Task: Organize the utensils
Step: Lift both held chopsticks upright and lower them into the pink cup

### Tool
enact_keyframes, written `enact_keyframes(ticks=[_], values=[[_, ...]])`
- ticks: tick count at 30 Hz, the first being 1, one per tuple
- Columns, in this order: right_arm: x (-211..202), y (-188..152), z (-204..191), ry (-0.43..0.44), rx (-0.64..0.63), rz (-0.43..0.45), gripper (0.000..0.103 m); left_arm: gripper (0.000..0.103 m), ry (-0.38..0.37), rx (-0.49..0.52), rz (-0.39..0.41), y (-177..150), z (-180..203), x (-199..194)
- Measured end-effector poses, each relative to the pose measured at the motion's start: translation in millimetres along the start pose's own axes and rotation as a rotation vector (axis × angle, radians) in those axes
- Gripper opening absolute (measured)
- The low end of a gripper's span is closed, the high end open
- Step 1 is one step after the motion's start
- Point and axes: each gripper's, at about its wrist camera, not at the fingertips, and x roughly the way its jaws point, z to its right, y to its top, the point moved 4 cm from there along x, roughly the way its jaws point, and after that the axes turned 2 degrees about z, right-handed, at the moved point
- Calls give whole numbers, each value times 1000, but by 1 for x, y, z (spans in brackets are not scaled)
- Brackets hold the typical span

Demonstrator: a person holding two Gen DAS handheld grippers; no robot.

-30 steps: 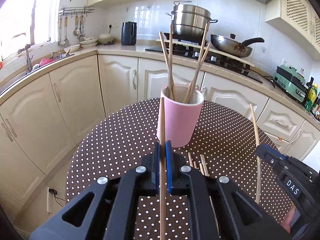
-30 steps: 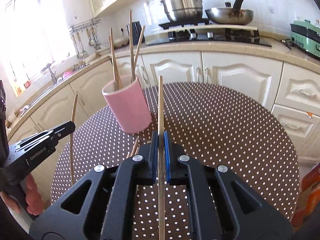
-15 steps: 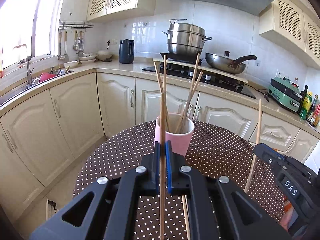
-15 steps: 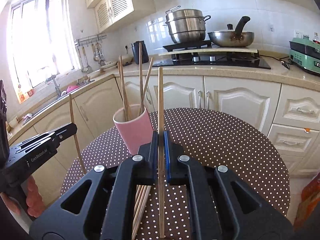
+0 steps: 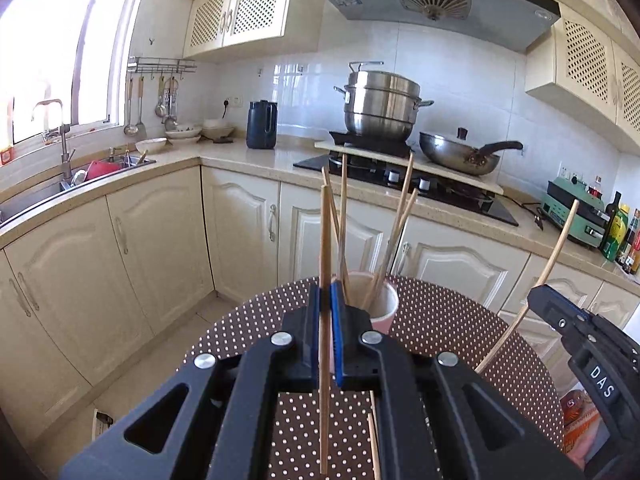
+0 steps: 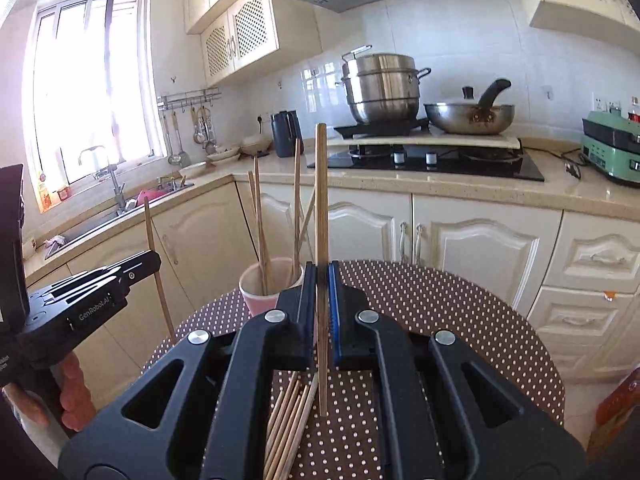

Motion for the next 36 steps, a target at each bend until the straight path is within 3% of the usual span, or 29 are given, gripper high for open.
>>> enact_keyframes(ticks=[15, 22, 27, 36], values=[[-2, 95, -28, 58, -30, 176, 7, 6, 9, 8, 218, 94, 19, -10], [20, 114, -38, 70, -35, 200, 7, 6, 2, -8, 270, 126, 32, 6], [47, 108, -33, 57, 15, 152, 7, 6, 5, -19, 256, 128, 34, 35], [87, 77, -26, 41, 30, 46, 7, 6, 46, -22, 165, 90, 25, 80]])
